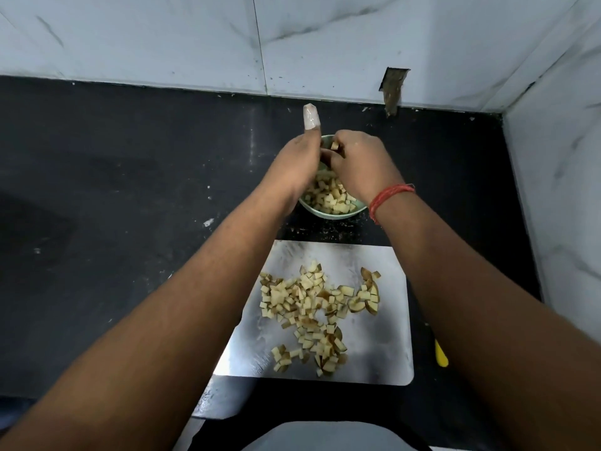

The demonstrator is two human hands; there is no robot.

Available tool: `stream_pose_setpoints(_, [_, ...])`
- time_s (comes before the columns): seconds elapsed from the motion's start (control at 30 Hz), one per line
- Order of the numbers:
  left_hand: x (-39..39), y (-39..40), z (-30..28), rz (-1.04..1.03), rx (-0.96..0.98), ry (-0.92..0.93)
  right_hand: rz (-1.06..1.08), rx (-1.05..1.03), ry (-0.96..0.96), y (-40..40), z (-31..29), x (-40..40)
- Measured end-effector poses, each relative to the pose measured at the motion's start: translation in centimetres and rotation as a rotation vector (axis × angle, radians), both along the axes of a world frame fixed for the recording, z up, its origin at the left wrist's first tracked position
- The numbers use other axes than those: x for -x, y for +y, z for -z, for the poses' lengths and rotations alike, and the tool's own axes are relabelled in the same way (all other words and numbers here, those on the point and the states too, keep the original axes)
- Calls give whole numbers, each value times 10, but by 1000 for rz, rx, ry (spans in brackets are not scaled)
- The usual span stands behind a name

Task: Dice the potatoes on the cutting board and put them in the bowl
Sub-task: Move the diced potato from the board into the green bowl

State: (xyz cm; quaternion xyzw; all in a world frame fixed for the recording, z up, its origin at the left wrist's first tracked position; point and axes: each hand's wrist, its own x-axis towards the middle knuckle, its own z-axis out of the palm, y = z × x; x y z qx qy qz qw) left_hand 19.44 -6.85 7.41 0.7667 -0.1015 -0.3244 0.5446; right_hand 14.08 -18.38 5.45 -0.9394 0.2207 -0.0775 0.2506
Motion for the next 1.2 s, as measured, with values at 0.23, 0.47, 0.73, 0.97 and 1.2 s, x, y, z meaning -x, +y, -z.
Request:
stream_pose_setpoints(0.23, [2, 2, 12, -92, 108, 14, 109, -140, -133, 5, 16, -1])
stream_pose_setpoints(0.47, [4, 13, 21, -183, 256, 19, 22, -70, -109, 8, 18, 5])
stream_pose_setpoints(0.73, [23, 38, 19, -256, 386, 24, 175, -311, -377, 22, 13, 19])
stream_pose_setpoints(0.97, [60, 76, 30, -232, 400, -54, 347, -875, -702, 62, -6, 68])
stream_pose_setpoints(1.2, [113, 140, 79, 122, 142, -143, -102, -268, -167, 80, 65, 178])
